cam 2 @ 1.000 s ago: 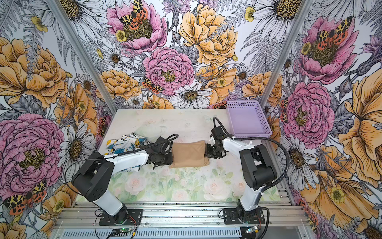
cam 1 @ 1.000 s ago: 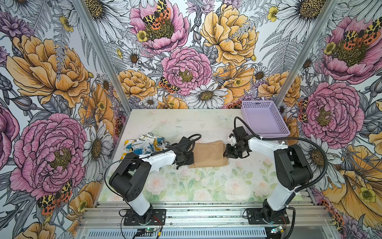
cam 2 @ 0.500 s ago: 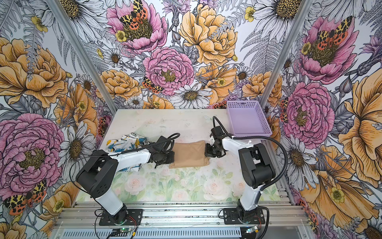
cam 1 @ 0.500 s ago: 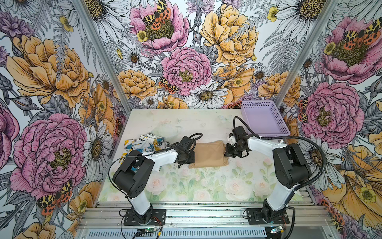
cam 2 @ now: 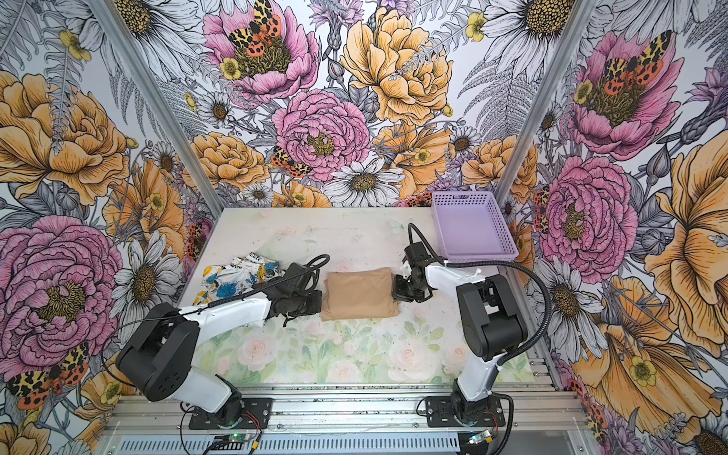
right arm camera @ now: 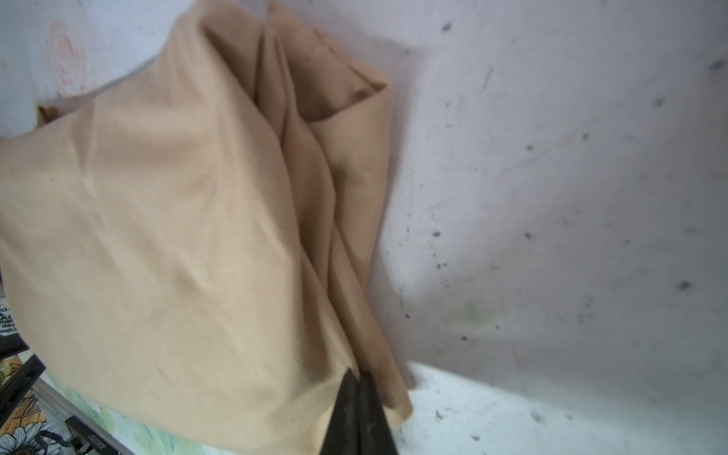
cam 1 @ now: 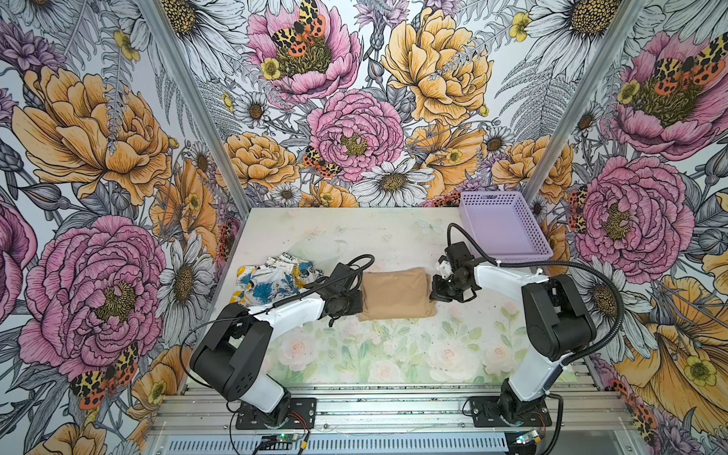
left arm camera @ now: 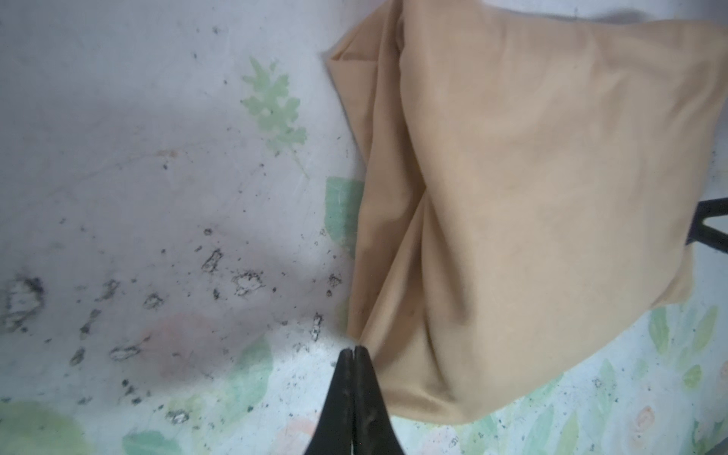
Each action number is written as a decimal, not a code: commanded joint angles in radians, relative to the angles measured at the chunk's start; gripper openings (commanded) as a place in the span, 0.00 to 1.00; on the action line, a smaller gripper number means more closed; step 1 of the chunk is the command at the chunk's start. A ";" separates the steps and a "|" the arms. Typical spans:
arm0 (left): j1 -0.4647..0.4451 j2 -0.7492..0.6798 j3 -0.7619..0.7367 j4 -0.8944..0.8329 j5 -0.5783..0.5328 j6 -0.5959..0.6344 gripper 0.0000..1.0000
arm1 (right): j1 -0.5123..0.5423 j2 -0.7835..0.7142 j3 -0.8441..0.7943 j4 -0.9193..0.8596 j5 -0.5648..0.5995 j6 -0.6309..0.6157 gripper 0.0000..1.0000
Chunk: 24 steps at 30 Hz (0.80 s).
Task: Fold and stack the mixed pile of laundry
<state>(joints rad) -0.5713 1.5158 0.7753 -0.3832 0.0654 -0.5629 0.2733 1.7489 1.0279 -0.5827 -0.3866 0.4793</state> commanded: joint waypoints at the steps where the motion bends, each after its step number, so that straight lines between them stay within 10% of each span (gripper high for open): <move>1: 0.019 -0.012 -0.043 0.011 -0.039 -0.022 0.00 | -0.007 -0.026 -0.023 0.014 0.027 0.008 0.00; 14: 0.019 -0.002 -0.003 0.004 -0.031 -0.012 0.00 | -0.009 -0.070 -0.025 0.004 0.031 0.019 0.15; 24: 0.028 -0.059 0.065 -0.048 -0.040 -0.004 0.45 | -0.008 -0.123 0.017 -0.029 0.038 0.027 0.35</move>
<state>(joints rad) -0.5617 1.4620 0.8066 -0.4206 0.0437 -0.5789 0.2668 1.6405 1.0134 -0.6006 -0.3515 0.5034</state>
